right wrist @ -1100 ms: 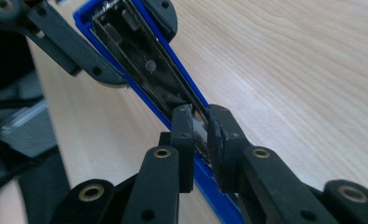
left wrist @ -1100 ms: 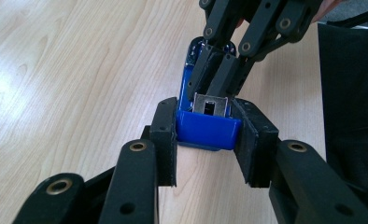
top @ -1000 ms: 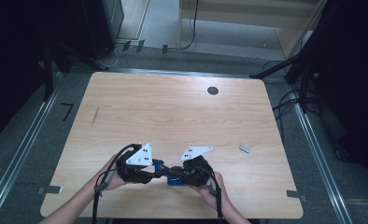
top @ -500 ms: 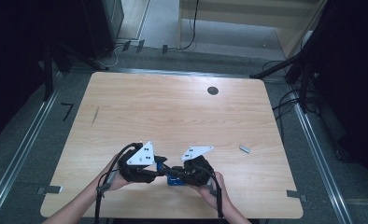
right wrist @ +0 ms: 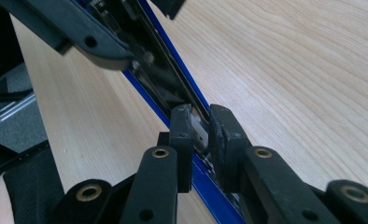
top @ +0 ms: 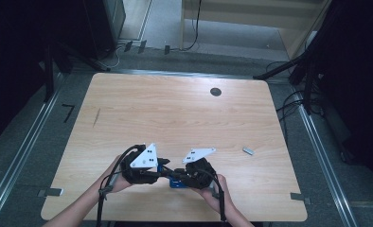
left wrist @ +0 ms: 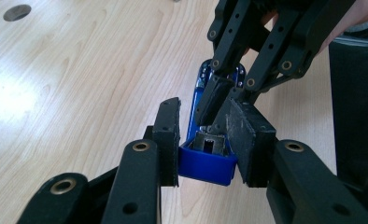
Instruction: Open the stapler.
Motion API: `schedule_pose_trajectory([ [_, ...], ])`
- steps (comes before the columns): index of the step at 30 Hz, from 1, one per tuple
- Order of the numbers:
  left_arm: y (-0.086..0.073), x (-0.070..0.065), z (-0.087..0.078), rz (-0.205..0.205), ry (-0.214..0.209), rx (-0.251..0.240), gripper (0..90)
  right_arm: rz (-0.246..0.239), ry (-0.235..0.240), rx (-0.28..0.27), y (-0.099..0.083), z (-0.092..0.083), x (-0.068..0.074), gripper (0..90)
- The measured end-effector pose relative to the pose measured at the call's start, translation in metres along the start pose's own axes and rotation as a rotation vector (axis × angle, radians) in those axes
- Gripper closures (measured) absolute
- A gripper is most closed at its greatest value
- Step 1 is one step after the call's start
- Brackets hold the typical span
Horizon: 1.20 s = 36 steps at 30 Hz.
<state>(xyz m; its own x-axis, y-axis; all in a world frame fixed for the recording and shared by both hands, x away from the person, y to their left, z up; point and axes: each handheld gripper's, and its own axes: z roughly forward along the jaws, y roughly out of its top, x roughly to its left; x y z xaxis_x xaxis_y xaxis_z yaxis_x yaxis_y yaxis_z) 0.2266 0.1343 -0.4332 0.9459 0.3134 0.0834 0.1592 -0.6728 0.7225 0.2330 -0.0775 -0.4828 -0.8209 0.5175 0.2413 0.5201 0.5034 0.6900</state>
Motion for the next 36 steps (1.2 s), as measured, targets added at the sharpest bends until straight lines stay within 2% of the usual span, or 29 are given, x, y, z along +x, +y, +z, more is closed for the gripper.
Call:
schedule_pose_trajectory([
  [5,-0.004,0.002,-0.001,-0.009,-0.005,0.018,66.2,0.011,-0.019,0.015,-0.002,-0.004,-0.006,80.9],
  [9,-0.007,0.003,-0.002,-0.016,-0.013,0.026,66.3,0.024,-0.058,0.025,-0.004,-0.013,-0.016,79.2],
  [15,-0.009,0.005,-0.002,-0.023,-0.015,0.033,66.4,0.034,-0.092,0.030,-0.007,-0.023,-0.026,76.5],
  [25,-0.015,0.008,-0.003,-0.032,-0.020,0.048,67.9,0.037,-0.156,0.053,-0.012,-0.044,-0.040,66.0],
  [26,-0.015,0.008,-0.002,-0.032,-0.021,0.047,67.9,0.043,-0.170,0.057,-0.014,-0.049,-0.044,62.1],
  [36,-0.021,0.011,-0.002,-0.044,-0.037,0.054,67.9,0.087,-0.231,0.067,-0.027,-0.078,-0.062,56.6],
])
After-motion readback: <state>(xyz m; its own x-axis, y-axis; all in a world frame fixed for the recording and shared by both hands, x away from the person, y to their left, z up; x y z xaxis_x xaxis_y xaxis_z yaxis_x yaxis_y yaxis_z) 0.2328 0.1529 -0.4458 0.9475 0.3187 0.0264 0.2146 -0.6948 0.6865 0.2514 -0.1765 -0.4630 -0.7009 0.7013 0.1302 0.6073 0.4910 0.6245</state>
